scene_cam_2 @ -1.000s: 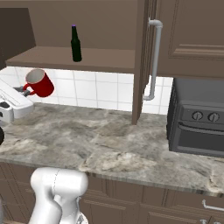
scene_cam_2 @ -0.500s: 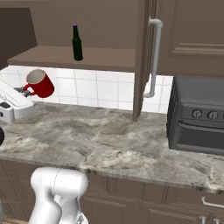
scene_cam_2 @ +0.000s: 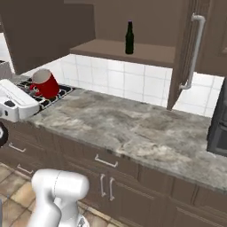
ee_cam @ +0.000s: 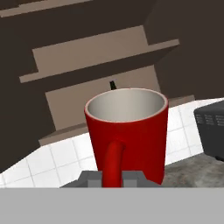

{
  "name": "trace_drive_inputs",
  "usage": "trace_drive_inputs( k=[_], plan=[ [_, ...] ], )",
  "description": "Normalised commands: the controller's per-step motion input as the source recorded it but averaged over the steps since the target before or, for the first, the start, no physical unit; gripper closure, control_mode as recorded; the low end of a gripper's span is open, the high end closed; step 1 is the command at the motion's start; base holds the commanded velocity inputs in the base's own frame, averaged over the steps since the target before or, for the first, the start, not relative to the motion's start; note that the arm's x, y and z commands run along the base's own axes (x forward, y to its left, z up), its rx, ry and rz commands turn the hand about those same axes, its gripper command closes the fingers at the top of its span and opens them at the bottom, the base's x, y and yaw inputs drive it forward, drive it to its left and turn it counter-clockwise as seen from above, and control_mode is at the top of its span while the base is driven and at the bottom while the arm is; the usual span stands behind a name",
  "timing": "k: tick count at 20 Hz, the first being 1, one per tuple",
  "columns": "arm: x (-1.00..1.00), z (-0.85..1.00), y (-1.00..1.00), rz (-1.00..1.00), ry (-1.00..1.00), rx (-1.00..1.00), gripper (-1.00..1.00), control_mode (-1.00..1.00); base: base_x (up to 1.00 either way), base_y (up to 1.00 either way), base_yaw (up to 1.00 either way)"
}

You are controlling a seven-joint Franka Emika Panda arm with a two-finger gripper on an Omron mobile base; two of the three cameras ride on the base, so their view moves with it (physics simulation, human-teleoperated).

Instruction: Open the cabinet directly in front. Then move the beer and the mug to the dining counter with the candle on it.

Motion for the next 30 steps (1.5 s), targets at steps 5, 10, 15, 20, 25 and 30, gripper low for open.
trace_drive_inputs(
  k=[5,10,15,20,25,30],
  plan=[
    [0.0,0.0,0.0,0.0,0.0,0.0,1.0,1.0,-0.16,0.0,0.94],
    [0.0,0.0,0.0,0.0,0.0,0.0,1.0,1.0,-0.06,0.0,0.97],
    [0.0,0.0,0.0,0.0,0.0,0.0,1.0,1.0,-0.03,0.0,0.97],
    [0.0,0.0,0.0,0.0,0.0,0.0,1.0,1.0,-0.02,0.0,0.97],
    [0.0,0.0,0.0,0.0,0.0,0.0,1.0,1.0,0.0,0.0,0.97],
    [0.0,0.0,0.0,0.0,0.0,0.0,1.0,1.0,0.14,0.0,0.75]
  ],
)
